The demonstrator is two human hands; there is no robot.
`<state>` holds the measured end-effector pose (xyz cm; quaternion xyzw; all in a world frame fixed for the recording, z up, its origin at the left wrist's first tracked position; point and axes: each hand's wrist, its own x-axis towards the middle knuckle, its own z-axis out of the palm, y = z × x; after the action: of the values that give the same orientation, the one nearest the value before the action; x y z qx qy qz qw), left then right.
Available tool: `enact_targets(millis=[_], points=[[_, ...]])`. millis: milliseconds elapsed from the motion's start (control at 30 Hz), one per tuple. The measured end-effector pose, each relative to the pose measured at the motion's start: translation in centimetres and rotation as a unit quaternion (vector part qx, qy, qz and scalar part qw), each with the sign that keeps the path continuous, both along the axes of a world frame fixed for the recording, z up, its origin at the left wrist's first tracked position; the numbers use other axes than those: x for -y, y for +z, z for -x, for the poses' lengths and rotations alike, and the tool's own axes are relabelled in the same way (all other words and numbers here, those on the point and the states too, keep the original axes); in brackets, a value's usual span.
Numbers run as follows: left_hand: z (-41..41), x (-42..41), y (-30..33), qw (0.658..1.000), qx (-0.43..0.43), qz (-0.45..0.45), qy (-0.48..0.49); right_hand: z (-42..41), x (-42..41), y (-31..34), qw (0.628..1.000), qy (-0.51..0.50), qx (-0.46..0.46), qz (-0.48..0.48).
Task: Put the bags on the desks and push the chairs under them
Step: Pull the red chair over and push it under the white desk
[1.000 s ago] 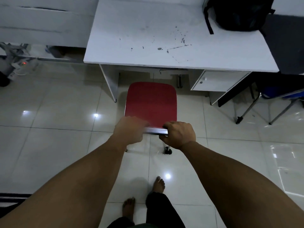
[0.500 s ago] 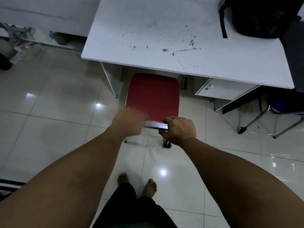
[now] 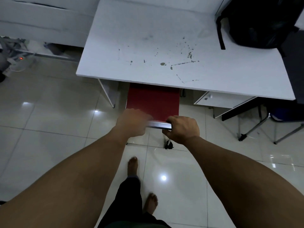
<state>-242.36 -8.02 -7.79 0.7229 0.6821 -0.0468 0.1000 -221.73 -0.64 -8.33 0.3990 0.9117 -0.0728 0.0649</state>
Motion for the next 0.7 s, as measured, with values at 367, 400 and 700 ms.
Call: enact_targets(millis=[367, 400, 700], points=[[3.2, -7.9, -0.2, 1.0, -0.006, -0.019, -0.007, 3.2, -7.8, -0.3, 1.0, -0.001, -0.005, -0.015], [3.4, -8.1, -0.2, 1.0, -0.004, -0.021, -0.011, 3.3, -8.1, -0.4, 1.0, 0.0, -0.006, -0.014], [4.2, -10.6, -0.9, 0.999, -0.004, -0.03, -0.025, 3.8, -10.8, -0.5, 1.0, -0.003, -0.002, -0.014]])
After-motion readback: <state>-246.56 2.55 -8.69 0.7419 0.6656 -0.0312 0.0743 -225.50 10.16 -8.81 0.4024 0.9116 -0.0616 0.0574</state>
